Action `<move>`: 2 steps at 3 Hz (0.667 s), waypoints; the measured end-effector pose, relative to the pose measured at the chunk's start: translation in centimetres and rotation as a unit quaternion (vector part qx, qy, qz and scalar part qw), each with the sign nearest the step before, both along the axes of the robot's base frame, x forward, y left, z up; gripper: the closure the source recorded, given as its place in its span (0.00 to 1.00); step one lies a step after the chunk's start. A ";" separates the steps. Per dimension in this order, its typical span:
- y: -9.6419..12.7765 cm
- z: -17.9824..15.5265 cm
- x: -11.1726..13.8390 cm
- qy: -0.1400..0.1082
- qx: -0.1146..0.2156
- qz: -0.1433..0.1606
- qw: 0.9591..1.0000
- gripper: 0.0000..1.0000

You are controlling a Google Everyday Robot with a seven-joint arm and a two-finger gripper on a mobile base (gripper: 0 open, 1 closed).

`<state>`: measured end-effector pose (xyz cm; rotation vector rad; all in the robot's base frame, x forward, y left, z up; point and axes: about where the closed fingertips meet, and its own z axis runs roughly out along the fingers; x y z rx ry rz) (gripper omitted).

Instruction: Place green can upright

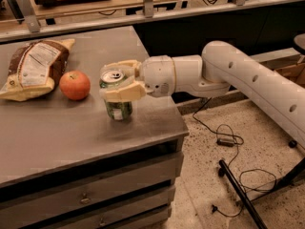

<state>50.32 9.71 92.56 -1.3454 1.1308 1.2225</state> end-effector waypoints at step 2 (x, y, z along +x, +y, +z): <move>-1.4 -2.2 -2.0 0.014 0.029 -0.003 0.999 0.00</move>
Offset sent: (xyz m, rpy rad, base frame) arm -0.0261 -0.0258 -0.0295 0.0735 0.0269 -0.0185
